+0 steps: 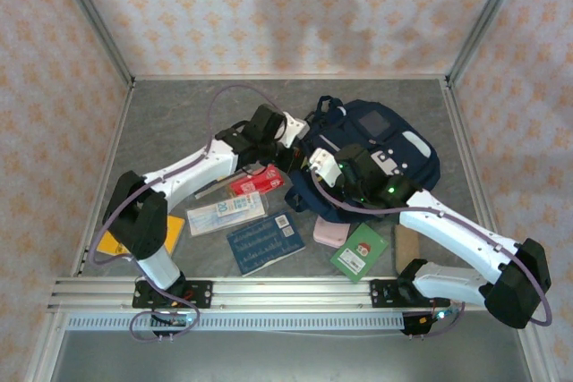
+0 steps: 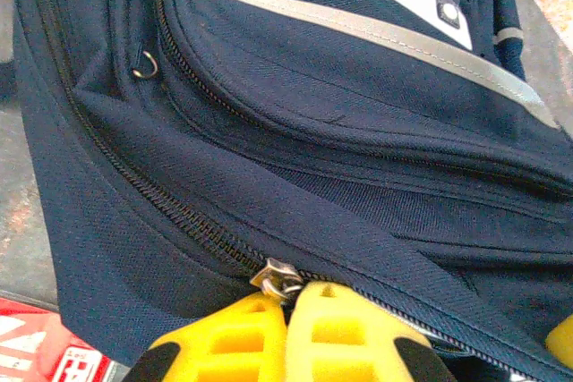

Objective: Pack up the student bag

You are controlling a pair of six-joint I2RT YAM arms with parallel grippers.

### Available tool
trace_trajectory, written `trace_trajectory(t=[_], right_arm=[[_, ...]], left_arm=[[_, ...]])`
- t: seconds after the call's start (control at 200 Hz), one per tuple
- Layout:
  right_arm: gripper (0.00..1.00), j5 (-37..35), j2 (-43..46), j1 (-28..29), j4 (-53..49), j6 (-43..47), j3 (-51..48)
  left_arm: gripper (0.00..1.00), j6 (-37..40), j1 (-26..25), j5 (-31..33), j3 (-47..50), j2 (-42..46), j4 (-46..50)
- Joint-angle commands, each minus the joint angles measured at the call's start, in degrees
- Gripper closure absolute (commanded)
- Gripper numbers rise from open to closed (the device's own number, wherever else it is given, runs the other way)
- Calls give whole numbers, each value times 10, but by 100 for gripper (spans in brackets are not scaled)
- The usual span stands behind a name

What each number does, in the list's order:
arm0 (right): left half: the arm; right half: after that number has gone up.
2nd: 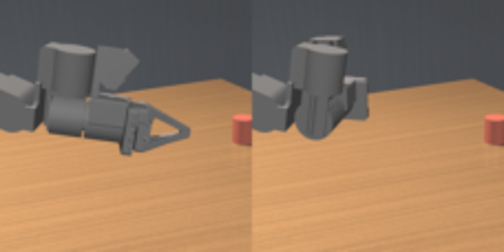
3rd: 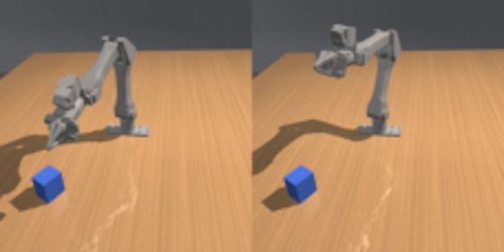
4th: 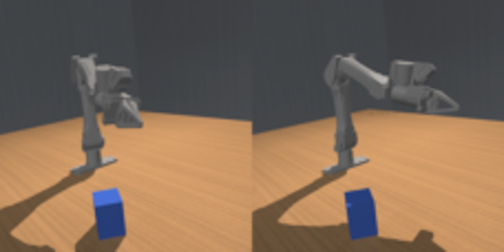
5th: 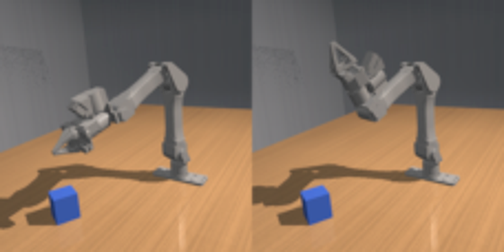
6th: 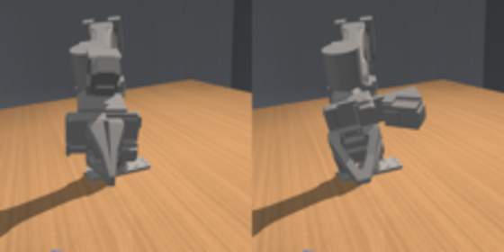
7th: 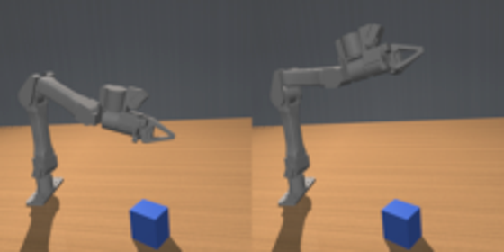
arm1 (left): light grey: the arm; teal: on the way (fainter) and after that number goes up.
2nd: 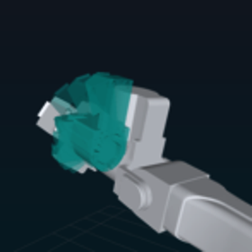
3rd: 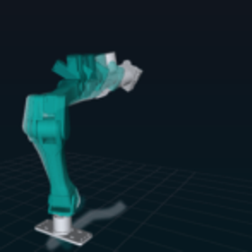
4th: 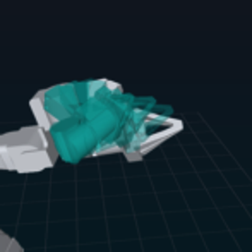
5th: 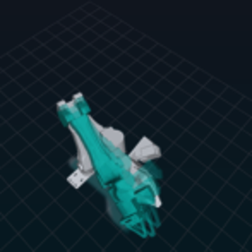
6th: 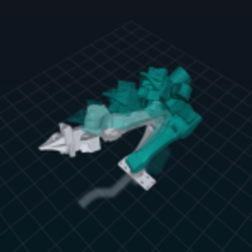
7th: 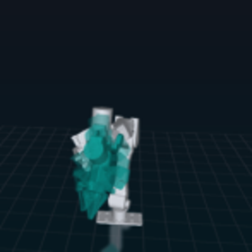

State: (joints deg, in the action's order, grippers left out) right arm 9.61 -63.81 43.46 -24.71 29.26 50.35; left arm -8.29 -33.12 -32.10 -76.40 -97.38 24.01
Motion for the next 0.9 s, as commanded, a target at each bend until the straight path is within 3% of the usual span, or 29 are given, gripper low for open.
trace_trajectory(t=[0.0, 0.105, 0.365, 0.535, 0.706, 0.896], right_arm=[[100, 24, 8, 15, -51, 12, 1], [100, 23, 7, 15, -48, 14, 0], [100, 14, 12, 15, -49, 14, -6], [100, 14, 17, 15, -60, 23, -3], [100, 15, 20, 16, -73, 30, 2], [100, 21, 28, 24, -92, 41, 10]], left_arm=[[100, -76, 52, 3, -47, -30, -4], [100, -115, 54, -43, -53, -42, 1], [100, -126, 73, -86, -71, -46, 22], [100, -38, 76, -75, -138, -63, 118], [100, 59, 76, 7, -199, -79, 212], [100, 100, 77, 81, -227, -92, 238]])
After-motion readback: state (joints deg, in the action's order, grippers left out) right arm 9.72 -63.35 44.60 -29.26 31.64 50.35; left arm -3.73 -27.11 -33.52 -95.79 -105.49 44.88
